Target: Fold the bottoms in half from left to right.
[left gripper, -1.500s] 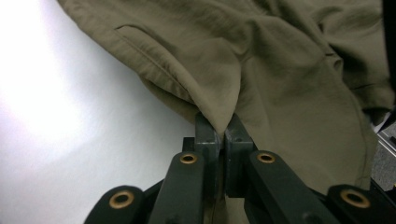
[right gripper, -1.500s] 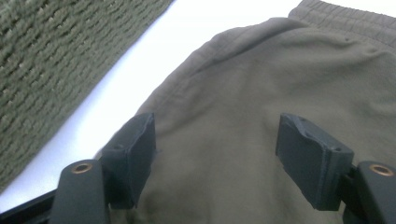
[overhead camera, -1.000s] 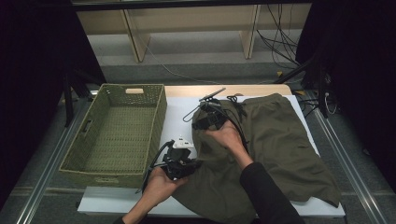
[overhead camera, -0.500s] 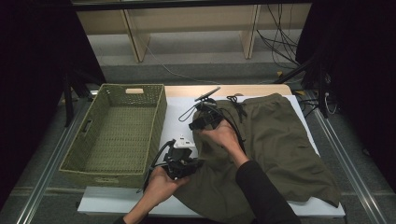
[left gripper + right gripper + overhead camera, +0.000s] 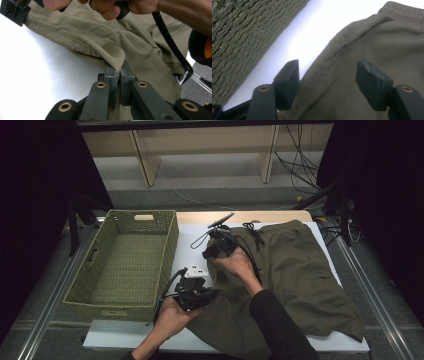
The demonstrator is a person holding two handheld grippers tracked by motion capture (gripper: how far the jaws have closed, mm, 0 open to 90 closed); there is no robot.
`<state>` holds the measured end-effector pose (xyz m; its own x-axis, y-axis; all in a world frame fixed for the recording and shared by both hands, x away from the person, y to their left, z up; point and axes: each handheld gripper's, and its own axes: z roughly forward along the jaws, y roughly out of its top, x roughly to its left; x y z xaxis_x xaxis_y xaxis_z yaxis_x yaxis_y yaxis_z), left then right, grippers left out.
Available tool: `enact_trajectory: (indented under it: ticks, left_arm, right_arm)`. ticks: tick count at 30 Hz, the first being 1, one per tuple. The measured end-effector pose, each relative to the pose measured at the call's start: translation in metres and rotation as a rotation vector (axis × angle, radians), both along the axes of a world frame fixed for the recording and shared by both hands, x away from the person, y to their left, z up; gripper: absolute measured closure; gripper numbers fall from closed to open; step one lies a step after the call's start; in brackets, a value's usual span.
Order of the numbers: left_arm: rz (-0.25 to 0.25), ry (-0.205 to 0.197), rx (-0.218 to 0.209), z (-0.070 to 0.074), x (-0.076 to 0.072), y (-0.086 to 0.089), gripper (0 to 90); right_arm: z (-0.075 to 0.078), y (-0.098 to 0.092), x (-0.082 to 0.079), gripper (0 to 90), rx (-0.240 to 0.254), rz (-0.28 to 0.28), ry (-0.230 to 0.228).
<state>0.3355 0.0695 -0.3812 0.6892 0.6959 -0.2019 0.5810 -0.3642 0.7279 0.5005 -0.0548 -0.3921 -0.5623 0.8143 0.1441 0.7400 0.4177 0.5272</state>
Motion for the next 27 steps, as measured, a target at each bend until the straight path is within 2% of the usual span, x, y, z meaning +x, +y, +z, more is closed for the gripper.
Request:
enact_trajectory:
  ticks: [7, 11, 17, 22, 27]
  left_arm:
    - [-0.003, -0.003, -0.002, 0.001, 0.0, 0.0, 86.4]
    - [-0.006, -0.007, -0.002, 0.002, 0.0, -0.001, 86.4]
    - [-0.006, -0.006, -0.007, 0.002, 0.0, -0.001, 86.4]
    - [-0.009, 0.0, -0.021, 0.002, 0.0, 0.0, 86.3]
    - [-0.03, 0.005, -0.037, 0.006, 0.002, 0.001, 86.1]
  right_arm:
    - [-0.002, 0.002, 0.002, 52.2, -0.011, 0.008, 0.02]
    - [-0.001, 0.004, 0.003, 66.7, -0.012, 0.02, 0.031]
    - [0.002, 0.004, 0.002, 88.0, -0.039, 0.042, 0.024]
    - [0.008, -0.001, 0.001, 89.3, -0.051, 0.042, 0.01]
    - [0.022, -0.018, -0.001, 89.5, -0.048, 0.026, -0.021]
